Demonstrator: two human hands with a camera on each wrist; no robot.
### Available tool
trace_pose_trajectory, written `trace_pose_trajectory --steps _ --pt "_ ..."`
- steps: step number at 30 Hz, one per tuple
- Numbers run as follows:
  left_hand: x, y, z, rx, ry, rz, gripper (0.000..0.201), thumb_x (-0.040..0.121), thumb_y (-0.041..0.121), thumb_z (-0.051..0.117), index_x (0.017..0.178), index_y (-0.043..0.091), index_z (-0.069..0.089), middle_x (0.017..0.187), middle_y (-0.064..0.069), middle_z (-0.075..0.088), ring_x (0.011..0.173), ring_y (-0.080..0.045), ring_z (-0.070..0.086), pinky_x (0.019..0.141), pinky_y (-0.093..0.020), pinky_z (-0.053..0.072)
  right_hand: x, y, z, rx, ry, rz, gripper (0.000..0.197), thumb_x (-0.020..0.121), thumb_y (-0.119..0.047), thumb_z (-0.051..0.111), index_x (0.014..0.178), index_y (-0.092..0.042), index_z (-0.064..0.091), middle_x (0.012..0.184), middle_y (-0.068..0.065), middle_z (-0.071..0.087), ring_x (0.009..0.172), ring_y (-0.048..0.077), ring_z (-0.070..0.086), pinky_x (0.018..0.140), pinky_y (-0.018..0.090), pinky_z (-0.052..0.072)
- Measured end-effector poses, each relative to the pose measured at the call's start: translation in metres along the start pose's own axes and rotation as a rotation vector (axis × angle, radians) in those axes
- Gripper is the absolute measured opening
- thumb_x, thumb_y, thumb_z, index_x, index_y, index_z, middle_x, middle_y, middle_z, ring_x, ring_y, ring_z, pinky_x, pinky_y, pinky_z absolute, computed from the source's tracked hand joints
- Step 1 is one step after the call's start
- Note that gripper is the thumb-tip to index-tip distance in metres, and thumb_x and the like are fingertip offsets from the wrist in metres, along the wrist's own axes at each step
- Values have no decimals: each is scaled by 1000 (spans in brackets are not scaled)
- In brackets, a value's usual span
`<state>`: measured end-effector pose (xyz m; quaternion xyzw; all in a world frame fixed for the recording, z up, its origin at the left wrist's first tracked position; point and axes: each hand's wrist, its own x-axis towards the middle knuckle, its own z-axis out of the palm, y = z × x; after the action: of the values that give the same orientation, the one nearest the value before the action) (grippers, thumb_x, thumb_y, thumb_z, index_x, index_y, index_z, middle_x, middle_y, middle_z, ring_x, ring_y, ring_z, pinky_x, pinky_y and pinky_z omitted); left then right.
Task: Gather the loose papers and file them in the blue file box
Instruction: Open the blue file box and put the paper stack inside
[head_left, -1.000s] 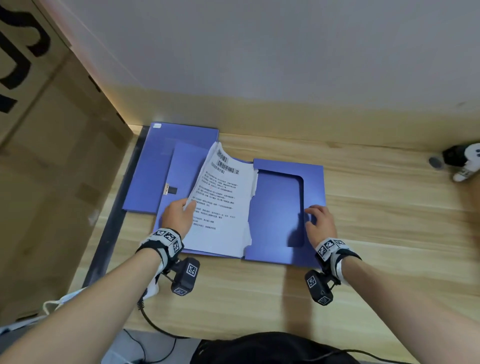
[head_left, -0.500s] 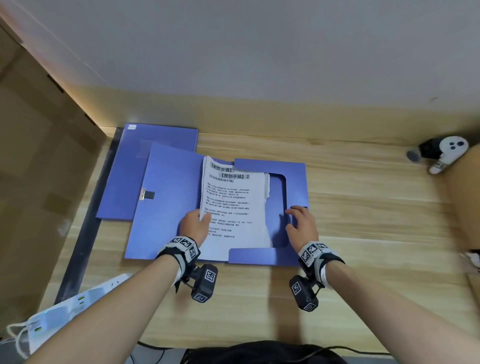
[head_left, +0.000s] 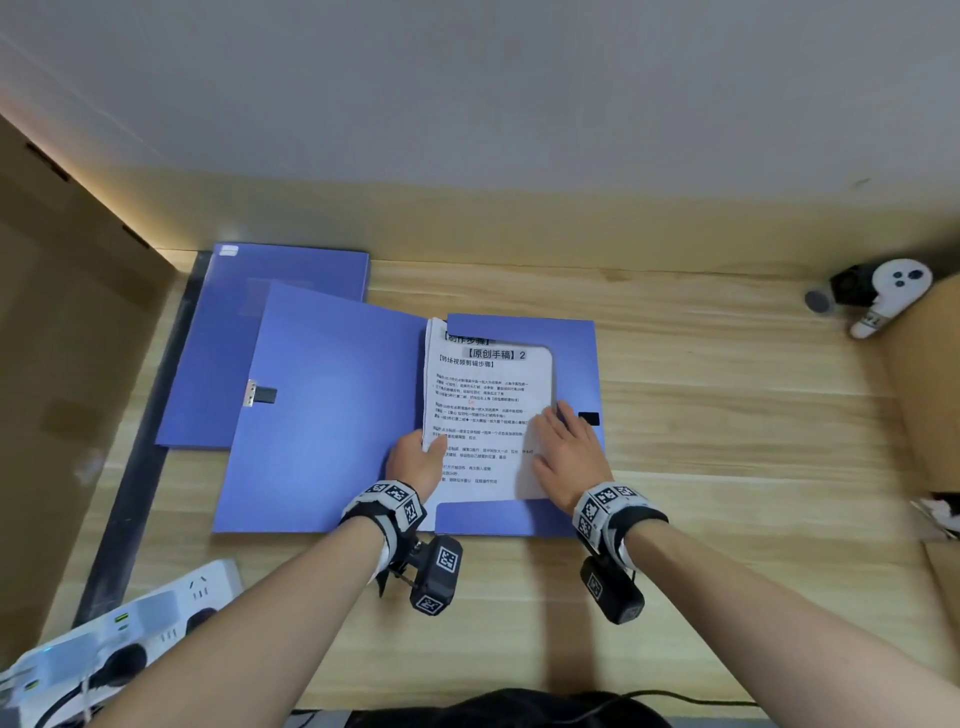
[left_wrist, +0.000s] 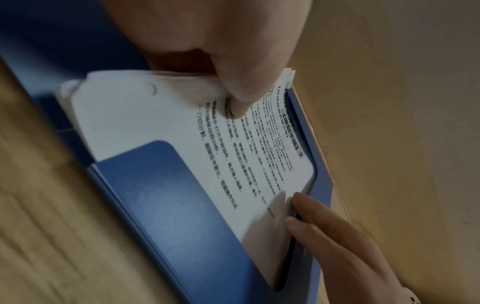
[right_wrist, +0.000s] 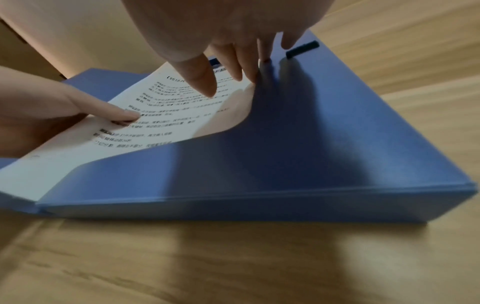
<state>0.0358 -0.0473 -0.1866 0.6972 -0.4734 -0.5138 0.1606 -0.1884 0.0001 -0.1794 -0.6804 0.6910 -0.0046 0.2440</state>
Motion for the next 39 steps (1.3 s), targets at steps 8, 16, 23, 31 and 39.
trace_pose_trajectory --steps 8,16,23,31,39 --pt "-9 23 14 -23 140 -93 33 92 16 50 124 22 45 104 5 61 87 -24 61 71 -30 47 -3 10 -11 396 186 105 61 85 -11 48 145 -7 37 156 11 31 148 27 19 120 34 15" --pt "-4 43 58 46 7 -149 30 92 20 48 122 16 53 114 0 62 89 -24 57 74 -30 44 -17 39 0 563 40 400 72 84 -29 47 148 -21 16 155 5 26 137 31 37 103 46 42" --pt "-7 50 66 144 -1 -226 34 88 27 49 119 14 49 114 -3 62 93 -29 59 82 -37 50 -19 46 -8 502 -13 353 74 95 -23 46 156 -15 4 165 1 2 151 19 9 117 31 17" --pt "-7 54 58 307 117 -44 36 86 25 52 120 12 57 129 -10 49 114 -31 54 95 -43 48 -22 47 -17 411 -29 282 75 94 -28 47 156 -15 5 164 -5 -8 150 17 10 112 32 29" --pt "-28 61 74 358 -1 -60 69 91 28 53 149 7 23 151 -12 30 135 -33 37 105 -43 40 -20 42 -17 374 -67 284 81 94 -30 49 155 -13 -1 164 0 -13 151 21 9 109 31 31"
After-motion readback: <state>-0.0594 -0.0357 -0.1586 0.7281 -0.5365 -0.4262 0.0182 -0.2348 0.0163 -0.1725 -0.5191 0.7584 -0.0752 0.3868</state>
